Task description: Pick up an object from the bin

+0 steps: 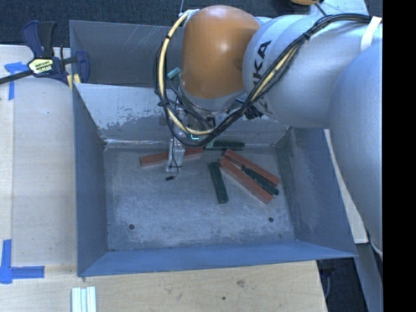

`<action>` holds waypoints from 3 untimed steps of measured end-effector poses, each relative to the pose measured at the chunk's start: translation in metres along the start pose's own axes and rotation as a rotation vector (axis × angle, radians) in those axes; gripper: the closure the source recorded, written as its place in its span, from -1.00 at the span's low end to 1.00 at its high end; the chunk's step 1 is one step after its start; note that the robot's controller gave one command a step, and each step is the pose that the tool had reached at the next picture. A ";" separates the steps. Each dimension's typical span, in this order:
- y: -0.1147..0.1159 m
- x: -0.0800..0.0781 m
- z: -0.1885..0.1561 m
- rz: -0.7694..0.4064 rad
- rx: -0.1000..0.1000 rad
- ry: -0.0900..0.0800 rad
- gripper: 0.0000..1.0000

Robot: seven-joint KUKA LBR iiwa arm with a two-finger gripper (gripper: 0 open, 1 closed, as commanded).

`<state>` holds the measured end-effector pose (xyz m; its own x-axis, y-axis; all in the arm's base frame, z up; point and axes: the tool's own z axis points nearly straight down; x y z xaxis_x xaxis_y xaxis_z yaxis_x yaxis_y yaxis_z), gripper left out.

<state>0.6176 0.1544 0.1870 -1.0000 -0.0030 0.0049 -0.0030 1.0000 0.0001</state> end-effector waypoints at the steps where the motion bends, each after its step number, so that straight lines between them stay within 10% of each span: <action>1: -0.001 -0.002 -0.005 0.003 -0.001 -0.009 -1.00; 2: 0.006 -0.008 0.049 -0.022 -0.002 -0.015 -1.00; 3: -0.004 0.010 0.116 0.035 -0.001 -0.009 1.00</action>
Offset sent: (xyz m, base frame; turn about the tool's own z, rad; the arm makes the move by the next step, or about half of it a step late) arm 0.0075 0.0125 -0.0983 -0.0438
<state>0.6068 0.1499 0.0708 -0.9995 0.0325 -0.0044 0.0325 0.9995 0.0016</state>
